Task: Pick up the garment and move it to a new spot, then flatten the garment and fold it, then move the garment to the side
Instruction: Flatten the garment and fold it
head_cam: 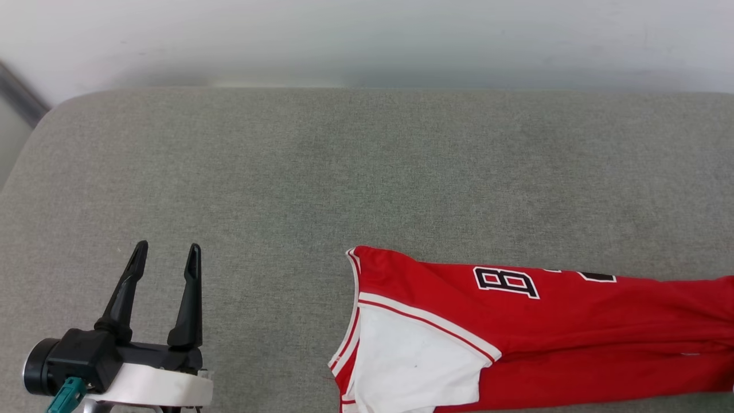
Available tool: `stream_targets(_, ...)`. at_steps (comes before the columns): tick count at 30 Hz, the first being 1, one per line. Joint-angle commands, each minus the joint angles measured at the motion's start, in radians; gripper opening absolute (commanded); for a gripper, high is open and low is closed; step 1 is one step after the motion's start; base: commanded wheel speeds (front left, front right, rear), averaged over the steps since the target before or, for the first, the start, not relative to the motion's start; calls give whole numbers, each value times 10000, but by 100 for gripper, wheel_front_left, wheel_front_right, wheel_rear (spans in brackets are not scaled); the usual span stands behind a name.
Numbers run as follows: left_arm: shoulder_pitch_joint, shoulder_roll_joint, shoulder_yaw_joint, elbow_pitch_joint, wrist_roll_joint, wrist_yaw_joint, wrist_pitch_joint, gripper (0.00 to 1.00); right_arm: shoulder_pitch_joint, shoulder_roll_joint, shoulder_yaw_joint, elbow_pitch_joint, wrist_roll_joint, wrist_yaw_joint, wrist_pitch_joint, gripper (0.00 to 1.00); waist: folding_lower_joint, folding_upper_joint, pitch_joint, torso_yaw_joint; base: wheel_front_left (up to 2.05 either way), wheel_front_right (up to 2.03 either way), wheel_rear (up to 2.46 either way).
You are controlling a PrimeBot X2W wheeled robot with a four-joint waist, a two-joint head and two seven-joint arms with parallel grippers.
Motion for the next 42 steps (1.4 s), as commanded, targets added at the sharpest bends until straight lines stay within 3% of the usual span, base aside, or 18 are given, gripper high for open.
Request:
stream_targets(1,70,53,-22,33,-45,-13,-22,100,-154,-82,-30,-56,20,-14,60,0,-1,0,-81,-17,0,0,0)
stream_targets(12,442,-171,-49,-123,-84,-15,-22,100,699,377,2004,-2332,802,-10,1599,0,-1,0,-620,-57,0,0,0)
stream_targets(18,625,-310,-100,-82,-124,-15,-22,100,1140,1174,2986,-3811,1308,-10,2597,0,-1,0,-794,110,0,0,0)
stream_targets(23,632,-390,-158,-3,-171,-15,-22,100,1095,1842,3767,-4300,1549,-10,3018,0,-1,0,-855,297,0,0,0)
stream_targets(31,682,-324,-165,76,-193,-14,-22,100,622,2009,5235,-3481,3362,-10,2275,0,-1,0,-986,639,0,0,0)
stream_targets(42,673,-278,-333,116,-192,-14,-22,100,-633,2004,6692,-785,3947,-10,466,0,-1,0,-960,1126,0,0,0)
